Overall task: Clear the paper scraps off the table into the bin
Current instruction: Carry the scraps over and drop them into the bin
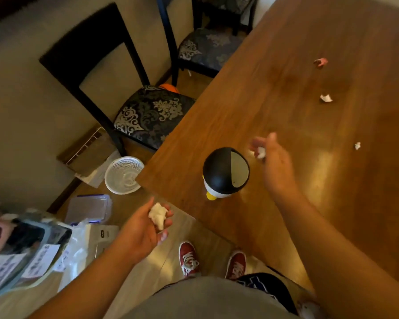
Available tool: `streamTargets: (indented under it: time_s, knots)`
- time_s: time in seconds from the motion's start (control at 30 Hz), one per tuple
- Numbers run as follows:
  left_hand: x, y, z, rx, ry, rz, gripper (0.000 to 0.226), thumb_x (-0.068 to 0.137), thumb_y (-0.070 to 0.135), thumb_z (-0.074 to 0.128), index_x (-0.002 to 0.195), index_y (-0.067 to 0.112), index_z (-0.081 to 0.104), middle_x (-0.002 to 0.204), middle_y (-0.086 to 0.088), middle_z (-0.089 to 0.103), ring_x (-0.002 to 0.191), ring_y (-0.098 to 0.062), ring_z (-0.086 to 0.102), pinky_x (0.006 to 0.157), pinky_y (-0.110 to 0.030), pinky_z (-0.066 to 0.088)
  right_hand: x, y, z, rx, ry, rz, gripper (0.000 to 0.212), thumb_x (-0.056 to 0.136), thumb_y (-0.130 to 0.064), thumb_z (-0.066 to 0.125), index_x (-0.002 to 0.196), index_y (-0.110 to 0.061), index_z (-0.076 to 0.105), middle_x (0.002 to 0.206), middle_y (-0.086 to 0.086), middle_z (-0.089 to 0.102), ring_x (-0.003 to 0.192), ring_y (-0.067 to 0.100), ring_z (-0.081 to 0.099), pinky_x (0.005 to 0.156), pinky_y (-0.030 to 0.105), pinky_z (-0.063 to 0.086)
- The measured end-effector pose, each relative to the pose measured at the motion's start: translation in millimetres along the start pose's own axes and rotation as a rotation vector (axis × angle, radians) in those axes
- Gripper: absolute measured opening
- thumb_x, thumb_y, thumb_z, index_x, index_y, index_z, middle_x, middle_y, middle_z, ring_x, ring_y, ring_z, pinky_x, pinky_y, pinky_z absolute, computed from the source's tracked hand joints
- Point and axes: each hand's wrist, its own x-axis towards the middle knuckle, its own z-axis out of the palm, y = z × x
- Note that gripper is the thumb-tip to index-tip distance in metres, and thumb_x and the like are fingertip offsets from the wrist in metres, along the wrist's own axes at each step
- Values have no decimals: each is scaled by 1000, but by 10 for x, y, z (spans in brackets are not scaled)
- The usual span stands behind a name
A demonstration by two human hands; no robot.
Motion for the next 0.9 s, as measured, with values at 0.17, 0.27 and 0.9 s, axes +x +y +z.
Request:
streamTargets:
  time_s: [0.17, 0.27, 0.9]
  knots:
    - [28, 198, 346, 94, -104, 25, 39, 79, 45, 62, 97, 11, 68, 82, -8, 71, 65, -15, 65, 42, -24, 50, 126, 306, -17, 14, -67, 64, 69, 85, -74, 26, 100, -25, 72, 102, -3, 74, 99, 11, 69, 92, 35, 51]
    - [-28, 279, 672, 317, -122, 146, 28, 73, 32, 72, 94, 14, 69, 86, -8, 71, 69, -14, 65, 47, -23, 50, 180, 431, -220, 57, -12, 63, 62, 86, -72, 30, 93, -27, 72, 95, -2, 76, 93, 13, 71, 85, 36, 53]
    - [320, 534, 2275, 2410, -139, 835, 48, 74, 56, 63, 114, 30, 55, 116, 7, 59, 116, -20, 49, 95, -39, 36, -46, 1556, -1258, -24, -186, 218, 33, 78, -62, 58, 86, -34, 74, 87, -4, 76, 81, 14, 72, 74, 33, 57]
